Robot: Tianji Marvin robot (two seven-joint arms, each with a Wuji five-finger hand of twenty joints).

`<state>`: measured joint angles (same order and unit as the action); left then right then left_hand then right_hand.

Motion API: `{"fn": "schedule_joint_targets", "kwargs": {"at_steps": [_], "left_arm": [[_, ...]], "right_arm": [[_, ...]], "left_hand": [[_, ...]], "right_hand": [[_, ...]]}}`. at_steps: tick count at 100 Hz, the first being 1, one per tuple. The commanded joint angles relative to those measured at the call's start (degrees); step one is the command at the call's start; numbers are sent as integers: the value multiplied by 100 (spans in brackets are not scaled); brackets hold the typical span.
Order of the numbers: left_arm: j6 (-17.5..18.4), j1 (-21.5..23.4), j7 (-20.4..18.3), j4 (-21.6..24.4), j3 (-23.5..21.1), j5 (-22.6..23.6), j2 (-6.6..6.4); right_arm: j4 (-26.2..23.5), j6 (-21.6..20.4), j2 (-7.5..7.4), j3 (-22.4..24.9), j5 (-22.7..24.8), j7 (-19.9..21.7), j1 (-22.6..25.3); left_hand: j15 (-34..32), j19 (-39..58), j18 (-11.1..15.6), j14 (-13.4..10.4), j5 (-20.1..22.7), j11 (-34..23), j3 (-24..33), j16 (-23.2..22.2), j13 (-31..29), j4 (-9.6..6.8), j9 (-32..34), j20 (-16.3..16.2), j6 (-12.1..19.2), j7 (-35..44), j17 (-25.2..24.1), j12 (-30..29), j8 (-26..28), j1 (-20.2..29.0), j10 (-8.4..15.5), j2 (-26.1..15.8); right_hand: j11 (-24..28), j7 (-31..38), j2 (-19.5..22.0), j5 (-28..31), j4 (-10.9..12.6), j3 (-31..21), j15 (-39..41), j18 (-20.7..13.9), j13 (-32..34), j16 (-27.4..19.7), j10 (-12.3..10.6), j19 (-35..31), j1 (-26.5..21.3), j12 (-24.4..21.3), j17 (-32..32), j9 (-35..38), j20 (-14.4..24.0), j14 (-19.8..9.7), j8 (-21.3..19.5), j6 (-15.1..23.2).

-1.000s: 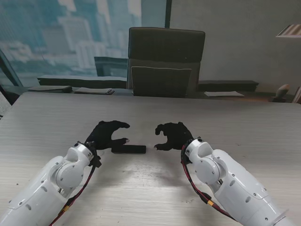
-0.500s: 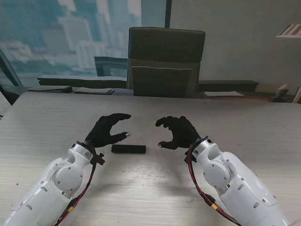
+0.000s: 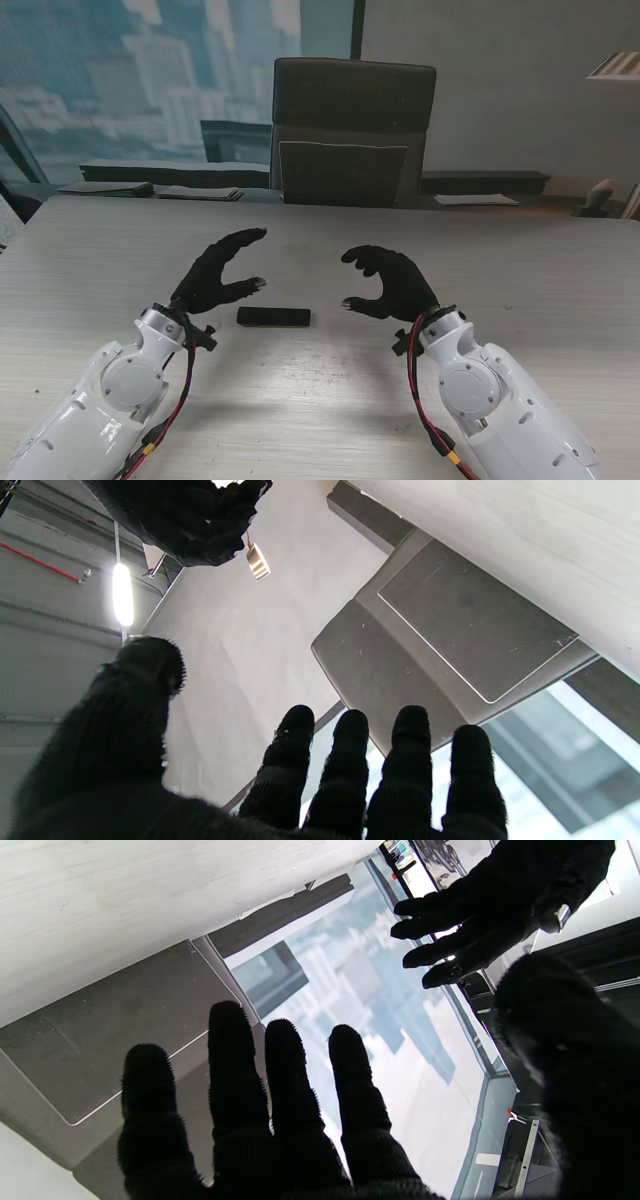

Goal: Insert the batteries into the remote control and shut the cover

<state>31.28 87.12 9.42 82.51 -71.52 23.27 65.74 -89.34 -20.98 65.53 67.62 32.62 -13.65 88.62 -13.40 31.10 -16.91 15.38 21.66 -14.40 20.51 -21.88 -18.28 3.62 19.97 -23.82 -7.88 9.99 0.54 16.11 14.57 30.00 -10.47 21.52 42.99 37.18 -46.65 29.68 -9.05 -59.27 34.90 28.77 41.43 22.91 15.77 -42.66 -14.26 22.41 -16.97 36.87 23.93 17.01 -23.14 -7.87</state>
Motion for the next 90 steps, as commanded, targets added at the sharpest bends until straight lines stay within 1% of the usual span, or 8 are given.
{"fn": "schedule_joint_targets", "kwargs": {"at_steps": [1, 17, 31, 43, 51, 67, 82, 90], "left_arm": [[-68, 76, -90, 48, -19, 95, -15], [15, 141, -254, 81, -105, 15, -49], [206, 204, -695, 162, -145, -332, -124], [315, 252, -981, 228, -140, -528, -186], [333, 285, -995, 268, -154, -528, -193], [424, 389, -964, 330, -224, -594, -184], [382, 499, -853, 410, -295, -503, -166], [388, 491, -742, 376, -267, -473, -138]], "right_arm": [[-61, -7, 24, -4, -49, 40, 86], [-115, 82, 22, 36, -113, 79, 204], [-133, 39, 53, 69, -111, -77, 260], [-165, 43, 53, 109, -213, -24, 306], [-180, 4, 50, 136, -303, 43, 327], [-161, -134, 47, 180, -306, 54, 322], [-60, -299, 89, 182, -357, -93, 247], [-24, -342, 113, 169, -390, -175, 226]], "left_hand": [[87, -164, 233, 2, -229, 109, -118, 80, 155, -9, -206, 114, -31, -136, -76, -93, -56, 25, -66, 46], [49, -147, 170, 32, -170, 92, -111, 66, 68, -40, -140, 94, -59, -158, -9, -94, -40, 115, -68, 40], [38, -67, 17, 46, -84, 98, -146, 58, -3, -70, -47, 23, -16, -162, 46, -101, -22, 176, -77, -12], [46, -51, -14, 62, -63, 106, -222, 57, -33, -92, -12, -22, -67, -181, 30, -103, -13, 222, -75, -62], [47, -62, -17, 61, -39, 109, -266, 54, -55, -106, 19, -36, -26, -187, 25, -102, -5, 250, -80, -83], [39, -75, -27, 61, -11, 114, -324, 41, -88, -129, 53, -63, -39, -195, 30, -93, 8, 304, -77, -93], [26, -81, -49, 57, 26, 110, -348, 32, -130, -137, 99, -83, -40, -186, 42, -86, 20, 314, -63, -88], [-25, -58, -64, 61, 175, 22, -334, 9, -238, -144, 280, -100, -34, -112, 93, -46, 51, 330, -49, -60]], "right_hand": [[-90, -45, -86, -30, -105, -30, -49, 75, -76, -36, -61, 157, 235, -58, 42, -58, 26, -31, 65, 72], [-120, -75, -51, -81, -110, -15, -50, 132, -102, -22, -67, 234, 260, -56, 41, -113, 75, -17, 60, 92], [-148, -67, -62, -253, -109, -19, -57, 183, -126, -13, -89, 318, 275, -56, 40, -211, 151, -23, 38, 409], [-133, -41, -155, -346, -111, -65, -94, 138, -141, -23, -101, 395, 250, -47, 55, -200, 200, -51, 37, 280], [-127, -29, -302, -393, -135, -197, -121, 75, -123, -26, -117, 516, 232, -44, 57, -205, 295, -72, 67, 222], [-113, -25, -347, -430, -155, -262, -105, 45, -122, -10, -139, 602, 287, -40, 53, -204, 367, -66, 84, 203], [-84, -12, -308, -509, -173, -271, -95, 82, -116, -3, -152, 674, 389, -31, 25, -204, 441, -73, 94, 194], [-60, 24, -294, -518, -176, -275, -74, 99, -96, 4, -145, 706, 400, -26, 7, -191, 482, -68, 91, 178]]}}
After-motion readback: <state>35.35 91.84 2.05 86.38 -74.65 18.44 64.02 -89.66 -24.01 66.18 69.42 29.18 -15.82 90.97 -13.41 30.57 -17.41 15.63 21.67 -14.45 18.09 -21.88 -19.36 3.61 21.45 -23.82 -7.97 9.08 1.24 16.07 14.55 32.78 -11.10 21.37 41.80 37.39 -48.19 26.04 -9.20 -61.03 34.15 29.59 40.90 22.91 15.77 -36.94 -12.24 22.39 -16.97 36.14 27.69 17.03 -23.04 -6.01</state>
